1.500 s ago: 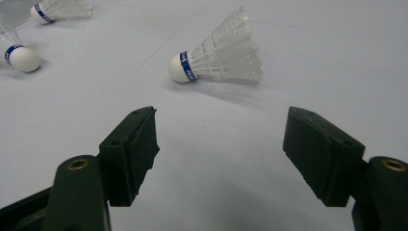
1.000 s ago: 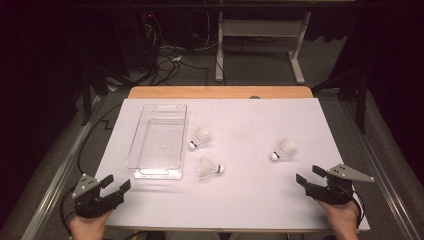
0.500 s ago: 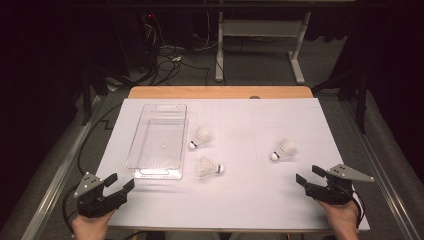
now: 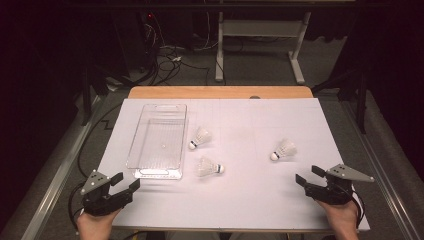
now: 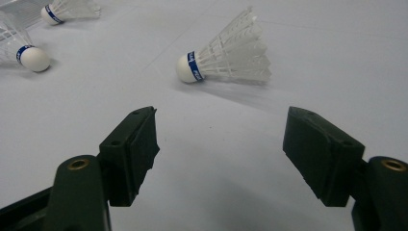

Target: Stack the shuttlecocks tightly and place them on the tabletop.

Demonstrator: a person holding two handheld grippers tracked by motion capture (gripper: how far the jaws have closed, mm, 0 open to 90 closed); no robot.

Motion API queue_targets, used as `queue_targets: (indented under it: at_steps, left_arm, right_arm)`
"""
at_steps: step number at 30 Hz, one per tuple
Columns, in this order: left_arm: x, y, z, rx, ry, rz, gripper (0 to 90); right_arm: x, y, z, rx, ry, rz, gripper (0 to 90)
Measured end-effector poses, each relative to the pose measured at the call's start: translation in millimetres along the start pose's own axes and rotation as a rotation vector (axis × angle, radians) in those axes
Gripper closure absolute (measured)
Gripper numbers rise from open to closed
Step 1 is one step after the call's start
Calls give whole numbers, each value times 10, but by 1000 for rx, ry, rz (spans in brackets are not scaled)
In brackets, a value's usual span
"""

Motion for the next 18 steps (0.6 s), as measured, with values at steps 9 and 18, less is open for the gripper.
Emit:
queue_targets:
  at_steps: [9,18]
  left_arm:
    - [96,-12,-46,9,-5,30,341]
    - [185,-30,-68,6,-20,50,343]
  right_arm:
    - [0,-3,-1,0,-12,2,280]
    - [13,1,5,-1,-14,6,281]
Point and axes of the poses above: each handheld gripper's, and its own axes: y roughly backward along the jaws, z roughly out of its underside, x roughly to its right, the point moved 5 cm from there along -y, roughly forward along the jaws, and after that the axes turned 9 degrees about x, right-handed, at the moved point
